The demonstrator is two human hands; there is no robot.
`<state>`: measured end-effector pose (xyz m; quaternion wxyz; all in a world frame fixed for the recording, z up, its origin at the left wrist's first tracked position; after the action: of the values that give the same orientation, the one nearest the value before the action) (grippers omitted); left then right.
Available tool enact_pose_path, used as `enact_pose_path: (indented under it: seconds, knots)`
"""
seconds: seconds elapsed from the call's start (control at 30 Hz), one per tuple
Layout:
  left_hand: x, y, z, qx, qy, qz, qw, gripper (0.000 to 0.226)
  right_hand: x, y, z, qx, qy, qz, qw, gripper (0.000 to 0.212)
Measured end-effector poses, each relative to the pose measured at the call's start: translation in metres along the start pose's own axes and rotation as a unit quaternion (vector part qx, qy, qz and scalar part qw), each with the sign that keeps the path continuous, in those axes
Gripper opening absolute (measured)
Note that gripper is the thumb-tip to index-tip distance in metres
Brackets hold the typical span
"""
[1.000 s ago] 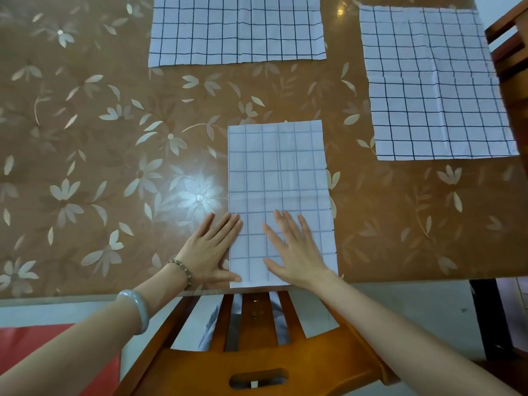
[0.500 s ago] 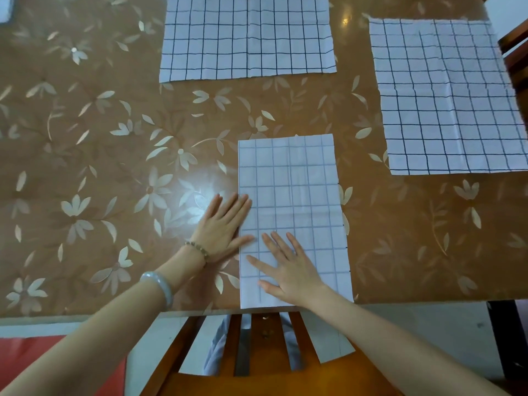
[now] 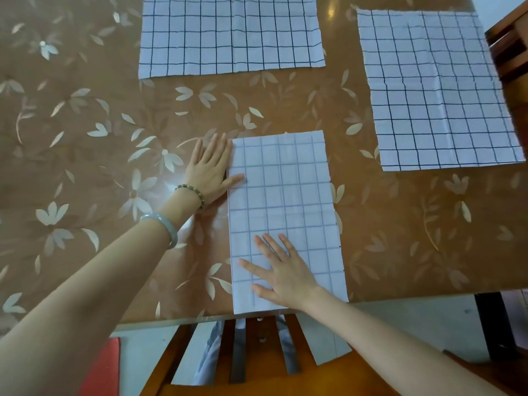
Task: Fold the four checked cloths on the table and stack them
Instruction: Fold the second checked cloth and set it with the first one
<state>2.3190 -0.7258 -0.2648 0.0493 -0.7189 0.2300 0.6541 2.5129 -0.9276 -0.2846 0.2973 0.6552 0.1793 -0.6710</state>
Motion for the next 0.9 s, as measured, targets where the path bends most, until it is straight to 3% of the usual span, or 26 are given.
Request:
enact_pose_path:
  seconds: [0.1,0.2,0.33,0.63,0.8,0.9]
  knots:
    - [0.015,0.048,-0.022,0.107,-0.003,-0.015,0.994,0.086,0.001,0.000,0.000,0.001,-0.005,0.002,1.000,0.060]
    - [0.038,0.101,-0.039,0.171,-0.012,0.022,0.985,0.081,0.001,-0.001,0.001,0.002,-0.008,-0.005,1.000,0.063]
    - [0.048,0.146,-0.046,0.154,-0.019,0.034,0.987,0.076,-0.001,0.000,0.000,0.022,-0.030,-0.018,0.999,0.071]
    - [0.068,0.222,-0.068,0.160,-0.022,0.103,0.981,0.104,-0.003,-0.001,-0.001,0.034,-0.043,0.036,0.998,0.085]
    - [0.044,0.220,-0.066,0.115,0.062,0.034,0.991,0.085,-0.014,-0.005,-0.001,0.063,-0.129,0.026,0.989,0.075]
    - [0.023,0.176,-0.061,0.054,0.079,-0.005,0.995,0.072,-0.031,-0.017,-0.003,0.151,-0.231,-0.046,0.960,0.060]
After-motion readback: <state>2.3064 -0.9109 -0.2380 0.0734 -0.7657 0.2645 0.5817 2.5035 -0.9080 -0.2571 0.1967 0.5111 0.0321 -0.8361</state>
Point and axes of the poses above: each hand's wrist, its own y-axis away from the middle knuckle, its own x-axis out of the palm, z = x × y, the point moved 2 cm from there along -y, towards the middle knuckle, and after that the axes turned 7 degrees about y, right-handed, at the moved point
